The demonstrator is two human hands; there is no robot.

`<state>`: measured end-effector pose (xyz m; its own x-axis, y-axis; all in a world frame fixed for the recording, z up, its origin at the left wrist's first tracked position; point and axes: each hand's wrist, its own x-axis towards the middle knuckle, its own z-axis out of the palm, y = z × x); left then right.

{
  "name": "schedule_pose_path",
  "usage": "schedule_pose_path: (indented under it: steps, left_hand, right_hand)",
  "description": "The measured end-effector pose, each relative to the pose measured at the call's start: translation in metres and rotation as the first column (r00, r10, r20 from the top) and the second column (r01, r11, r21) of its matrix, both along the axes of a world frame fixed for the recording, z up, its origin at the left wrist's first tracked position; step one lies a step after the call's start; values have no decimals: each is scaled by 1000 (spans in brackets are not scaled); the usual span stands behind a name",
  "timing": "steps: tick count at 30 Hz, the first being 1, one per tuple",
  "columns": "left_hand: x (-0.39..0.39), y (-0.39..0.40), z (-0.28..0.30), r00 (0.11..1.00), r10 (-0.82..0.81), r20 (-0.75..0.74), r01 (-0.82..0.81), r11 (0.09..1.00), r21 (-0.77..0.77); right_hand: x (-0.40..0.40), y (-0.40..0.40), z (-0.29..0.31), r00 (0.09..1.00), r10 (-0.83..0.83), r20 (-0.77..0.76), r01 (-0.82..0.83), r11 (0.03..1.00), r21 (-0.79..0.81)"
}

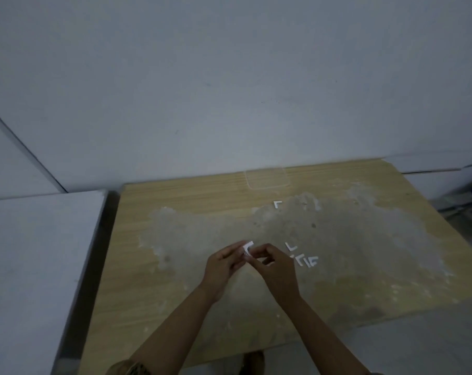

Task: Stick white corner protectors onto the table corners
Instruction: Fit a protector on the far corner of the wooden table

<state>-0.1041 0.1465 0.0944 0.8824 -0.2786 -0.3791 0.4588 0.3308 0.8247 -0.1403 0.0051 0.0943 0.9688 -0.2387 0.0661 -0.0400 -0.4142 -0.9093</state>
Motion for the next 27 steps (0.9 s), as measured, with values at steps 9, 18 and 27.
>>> schedule_pose_path:
  steps: [9,18,27]
  left_hand:
    - [-36,26,11,999,26,-34,-29,996,-88]
    - [-59,40,14,999,-3,-39,-1,995,-101]
    - [-56,30,24,999,16,-32,-18,997,-81]
  right_hand:
    - [-38,22,14,993,41,109,-51,994,92]
    - [-61,29,21,989,116,93,-131,978,164]
    - [-48,11,30,942,325,90,-294,922,-250]
